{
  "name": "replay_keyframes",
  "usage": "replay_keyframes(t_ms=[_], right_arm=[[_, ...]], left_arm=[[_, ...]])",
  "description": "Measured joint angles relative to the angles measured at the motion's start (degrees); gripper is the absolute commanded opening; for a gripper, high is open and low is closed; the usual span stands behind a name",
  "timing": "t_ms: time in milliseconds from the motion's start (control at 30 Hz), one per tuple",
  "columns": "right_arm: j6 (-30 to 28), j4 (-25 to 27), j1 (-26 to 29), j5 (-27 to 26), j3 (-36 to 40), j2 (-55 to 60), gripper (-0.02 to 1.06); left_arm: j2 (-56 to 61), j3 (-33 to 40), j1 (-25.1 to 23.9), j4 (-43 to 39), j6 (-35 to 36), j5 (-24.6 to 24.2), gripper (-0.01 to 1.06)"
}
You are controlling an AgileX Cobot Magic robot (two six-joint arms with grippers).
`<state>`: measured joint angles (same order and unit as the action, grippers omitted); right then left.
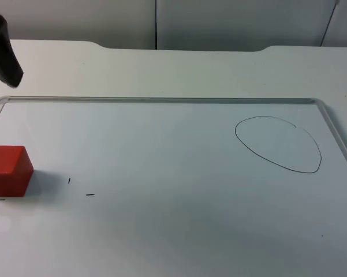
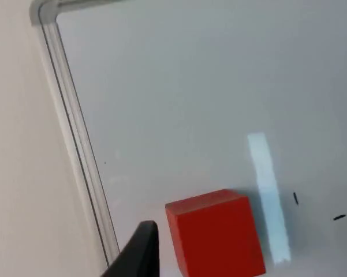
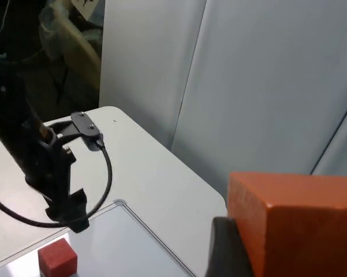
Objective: Pick up one cube with the left hand and another cube with the right hand. First place the cube in the right hand at the target position, then stack the cube in the left hand on top.
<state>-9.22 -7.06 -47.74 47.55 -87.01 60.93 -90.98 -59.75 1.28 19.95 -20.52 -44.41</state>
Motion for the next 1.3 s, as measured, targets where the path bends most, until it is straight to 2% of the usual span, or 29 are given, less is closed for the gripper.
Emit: replay_keyframes(t_ms=[233,767,933,1067,1300], right_arm=[[0.00,-0.18,0.00,-0.09,0.00,0.00,0.00],[0.00,-0.18,0.00,-0.09,0.00,0.00,0.00],[-0.11,-0.18,0.00,-0.09,0.00,0.00,0.00],[-0.37,-0.18,0.00,-0.09,0.00,0.00,0.00],[-0.67,-0.40,0.00,0.13,0.00,0.00,0.00]], left_arm=[[-8.97,-0.35,0.00,-0.80,1.37,-0.26,1.05],[-13.01,-0.35,0.00,-0.89,2.51,-1.32,1.04],[-15.30,-0.15,1.10,-1.15,3.42,0.50,1.04],[-16.26,-0.15,2.77,-3.14,6.23,3.89,1.04],[-18.50,0.35,3.00,-6.30,9.63,4.40,1.04]])
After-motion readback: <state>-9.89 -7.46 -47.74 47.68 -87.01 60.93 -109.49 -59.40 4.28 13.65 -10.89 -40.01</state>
